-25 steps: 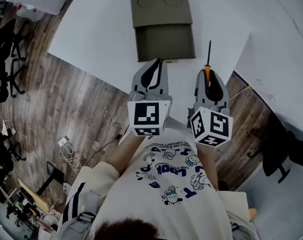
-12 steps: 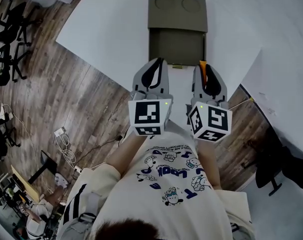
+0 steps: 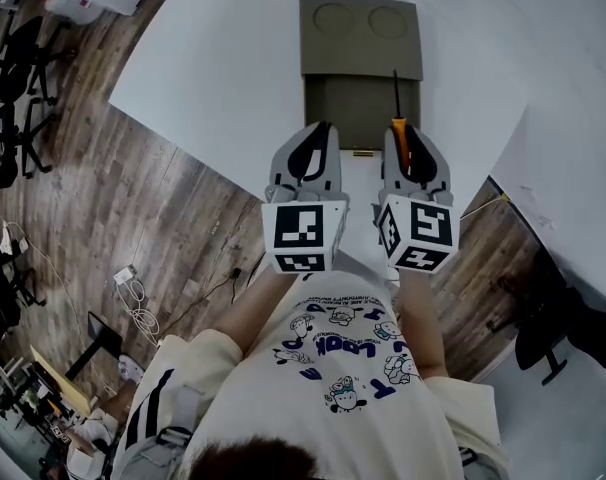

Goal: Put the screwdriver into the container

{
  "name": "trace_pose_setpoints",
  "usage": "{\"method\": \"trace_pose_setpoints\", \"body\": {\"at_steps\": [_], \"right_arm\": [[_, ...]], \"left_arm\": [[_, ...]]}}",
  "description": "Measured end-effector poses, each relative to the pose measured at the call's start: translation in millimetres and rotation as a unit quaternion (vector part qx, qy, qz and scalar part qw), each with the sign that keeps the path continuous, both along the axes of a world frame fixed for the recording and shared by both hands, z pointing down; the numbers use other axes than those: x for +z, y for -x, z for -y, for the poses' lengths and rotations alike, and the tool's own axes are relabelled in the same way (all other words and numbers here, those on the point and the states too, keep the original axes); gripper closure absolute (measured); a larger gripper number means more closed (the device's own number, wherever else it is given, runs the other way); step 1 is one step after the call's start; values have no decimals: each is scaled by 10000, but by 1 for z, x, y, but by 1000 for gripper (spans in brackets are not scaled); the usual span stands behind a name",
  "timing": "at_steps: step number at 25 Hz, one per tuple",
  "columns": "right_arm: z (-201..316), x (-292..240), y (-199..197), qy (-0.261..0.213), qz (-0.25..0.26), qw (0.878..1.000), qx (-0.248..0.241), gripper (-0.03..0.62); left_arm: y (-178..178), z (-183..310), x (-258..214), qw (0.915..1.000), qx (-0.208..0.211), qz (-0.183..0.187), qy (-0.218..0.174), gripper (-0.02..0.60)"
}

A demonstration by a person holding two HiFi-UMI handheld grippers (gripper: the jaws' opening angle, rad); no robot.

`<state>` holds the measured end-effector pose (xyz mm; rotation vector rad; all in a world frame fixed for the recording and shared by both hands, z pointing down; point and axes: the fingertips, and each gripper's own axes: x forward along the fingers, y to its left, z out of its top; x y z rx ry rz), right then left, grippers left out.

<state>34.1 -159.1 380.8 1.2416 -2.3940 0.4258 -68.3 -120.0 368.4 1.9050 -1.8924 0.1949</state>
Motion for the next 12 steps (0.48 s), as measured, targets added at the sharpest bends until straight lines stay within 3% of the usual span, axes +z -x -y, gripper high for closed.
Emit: {"method": "trace_pose_setpoints", "body": {"at_steps": [12], "right_arm": [[17,38,37,244,-579,9940,-896,482]], "left_arm": [[12,20,28,9994,29,-141,310,552]]}}
